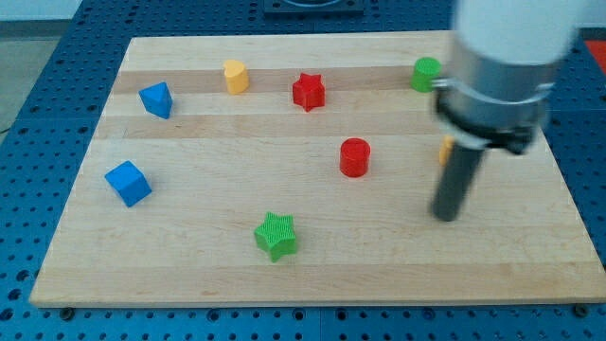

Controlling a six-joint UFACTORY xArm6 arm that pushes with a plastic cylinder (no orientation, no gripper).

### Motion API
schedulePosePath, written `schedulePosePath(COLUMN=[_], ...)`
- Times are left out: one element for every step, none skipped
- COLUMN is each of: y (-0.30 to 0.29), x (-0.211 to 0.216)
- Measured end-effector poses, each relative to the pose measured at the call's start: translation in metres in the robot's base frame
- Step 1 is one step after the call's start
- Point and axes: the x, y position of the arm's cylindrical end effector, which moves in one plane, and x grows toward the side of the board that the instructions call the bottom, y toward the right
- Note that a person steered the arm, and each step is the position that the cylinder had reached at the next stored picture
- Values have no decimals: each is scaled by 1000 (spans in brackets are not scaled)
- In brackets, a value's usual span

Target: Move the green circle towards the center right

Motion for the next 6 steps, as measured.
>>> schedulePosePath(y=[90,142,142,110,5,-70], x=[-34,-99,-202,-291,-314,-299])
